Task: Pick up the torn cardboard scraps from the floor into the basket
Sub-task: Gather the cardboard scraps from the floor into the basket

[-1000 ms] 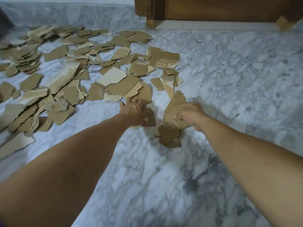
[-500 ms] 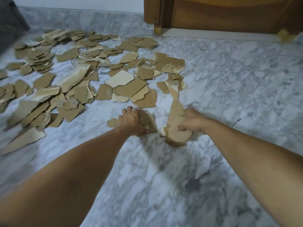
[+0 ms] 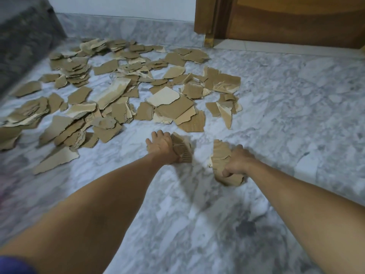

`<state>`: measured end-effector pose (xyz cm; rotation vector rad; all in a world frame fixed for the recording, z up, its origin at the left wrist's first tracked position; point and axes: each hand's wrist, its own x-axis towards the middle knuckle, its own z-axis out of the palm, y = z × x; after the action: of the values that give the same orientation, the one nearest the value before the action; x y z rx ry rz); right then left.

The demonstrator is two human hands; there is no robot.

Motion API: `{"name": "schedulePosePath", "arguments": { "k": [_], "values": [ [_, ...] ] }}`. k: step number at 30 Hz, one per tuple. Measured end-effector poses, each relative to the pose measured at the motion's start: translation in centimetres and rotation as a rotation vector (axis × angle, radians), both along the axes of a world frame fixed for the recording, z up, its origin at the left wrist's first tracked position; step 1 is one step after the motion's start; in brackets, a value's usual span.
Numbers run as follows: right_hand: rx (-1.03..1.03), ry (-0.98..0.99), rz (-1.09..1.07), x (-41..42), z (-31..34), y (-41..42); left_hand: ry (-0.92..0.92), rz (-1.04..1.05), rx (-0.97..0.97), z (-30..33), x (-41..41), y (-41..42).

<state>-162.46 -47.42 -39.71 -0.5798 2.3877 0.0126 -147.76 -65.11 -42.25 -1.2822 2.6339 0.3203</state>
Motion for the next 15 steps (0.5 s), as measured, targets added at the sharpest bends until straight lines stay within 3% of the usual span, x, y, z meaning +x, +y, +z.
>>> {"name": "schedulePosePath", "arguments": {
  "k": [3,8,15],
  "values": [
    [0.096,0.030,0.037,0.2,0.1,-0.2,-0.014,0.104,0.113,-0.2,0.9,-0.7],
    [-0.043,-0.051,-0.096,0.3,0.6,-0.8,0.144,0.098,0.166,0.0,1.4,-0.6],
    [-0.045,-0.023,0.002,0.8,1.4,-1.2,0.165,0.125,0.172,0.4,1.3,-0.3]
  ]
}}
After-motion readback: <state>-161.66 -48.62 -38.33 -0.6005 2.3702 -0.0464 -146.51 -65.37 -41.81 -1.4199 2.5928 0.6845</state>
